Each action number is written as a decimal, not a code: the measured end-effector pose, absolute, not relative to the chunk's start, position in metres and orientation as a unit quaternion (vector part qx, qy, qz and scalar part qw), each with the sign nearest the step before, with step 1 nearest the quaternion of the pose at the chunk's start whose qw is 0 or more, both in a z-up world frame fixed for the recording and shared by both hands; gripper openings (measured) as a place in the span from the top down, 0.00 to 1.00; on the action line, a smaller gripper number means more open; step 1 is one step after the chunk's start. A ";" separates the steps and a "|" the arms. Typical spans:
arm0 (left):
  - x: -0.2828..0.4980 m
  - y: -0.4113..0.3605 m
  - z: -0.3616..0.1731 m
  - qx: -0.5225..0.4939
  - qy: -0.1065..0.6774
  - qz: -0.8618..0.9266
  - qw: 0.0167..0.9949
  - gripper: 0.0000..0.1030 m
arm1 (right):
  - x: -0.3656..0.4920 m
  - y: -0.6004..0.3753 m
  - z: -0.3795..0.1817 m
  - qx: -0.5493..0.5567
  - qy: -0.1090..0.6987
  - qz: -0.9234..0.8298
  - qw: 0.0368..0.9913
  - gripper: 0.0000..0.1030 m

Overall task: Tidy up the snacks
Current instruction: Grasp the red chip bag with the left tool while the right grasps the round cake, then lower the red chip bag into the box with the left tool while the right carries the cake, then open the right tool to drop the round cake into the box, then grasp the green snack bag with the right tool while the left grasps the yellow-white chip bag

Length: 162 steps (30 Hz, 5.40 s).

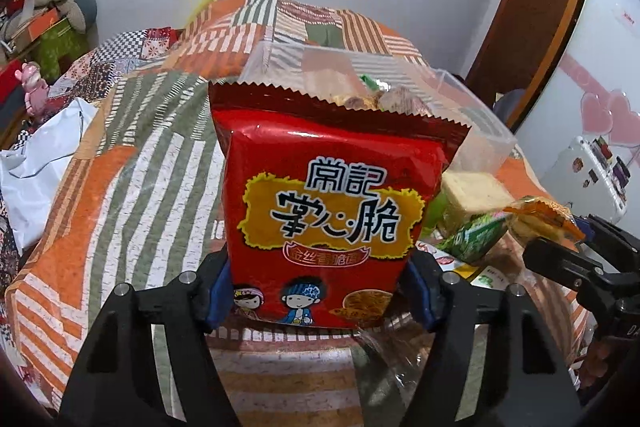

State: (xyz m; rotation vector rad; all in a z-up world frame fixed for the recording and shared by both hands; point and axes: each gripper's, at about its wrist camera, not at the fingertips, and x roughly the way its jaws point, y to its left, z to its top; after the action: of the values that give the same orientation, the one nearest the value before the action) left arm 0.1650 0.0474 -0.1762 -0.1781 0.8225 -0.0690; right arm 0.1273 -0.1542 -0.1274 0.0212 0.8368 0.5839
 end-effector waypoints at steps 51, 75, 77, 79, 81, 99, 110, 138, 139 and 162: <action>0.274 0.068 -0.117 -0.070 0.339 -0.021 0.938 0.33 | 0.235 -0.137 -0.106 -0.001 0.370 0.263 0.891 0.35; 0.311 0.056 -0.146 -0.060 0.406 -0.032 0.911 0.19 | 0.249 -0.121 -0.131 -0.025 0.429 0.270 0.861 0.31; 0.308 0.058 -0.143 -0.067 0.404 -0.032 0.912 0.19 | 0.248 -0.122 -0.129 -0.021 0.430 0.270 0.861 0.27; 0.303 0.059 -0.140 -0.071 0.401 -0.029 0.913 0.19 | 0.245 -0.124 -0.126 -0.020 0.425 0.269 0.864 0.24; 0.298 0.063 -0.136 -0.077 0.398 -0.029 0.914 0.19 | 0.243 -0.125 -0.122 -0.020 0.421 0.266 0.867 0.24; 0.201 0.067 -0.116 -0.049 0.374 -0.019 0.926 0.13 | 0.189 -0.150 -0.086 -0.004 0.378 0.268 0.886 0.18; 0.163 0.056 -0.147 -0.060 0.408 -0.026 0.911 0.13 | 0.154 -0.147 -0.114 -0.019 0.405 0.274 0.872 0.15; 0.162 0.030 -0.174 -0.085 0.443 -0.060 0.891 0.13 | 0.147 -0.143 -0.150 0.005 0.429 0.285 0.857 0.72; 0.163 0.028 -0.174 -0.083 0.444 -0.062 0.890 0.13 | 0.146 -0.145 -0.149 0.006 0.428 0.283 0.858 0.72; 0.190 0.000 -0.212 -0.116 0.494 -0.074 0.858 0.51 | 0.137 -0.190 -0.132 0.044 0.402 0.271 0.874 0.73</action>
State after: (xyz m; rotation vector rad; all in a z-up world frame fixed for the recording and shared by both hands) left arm 0.1899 -0.0001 -0.2119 -0.2429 1.0379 -0.1562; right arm 0.1365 -0.1895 -0.1319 0.0916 0.8386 0.5653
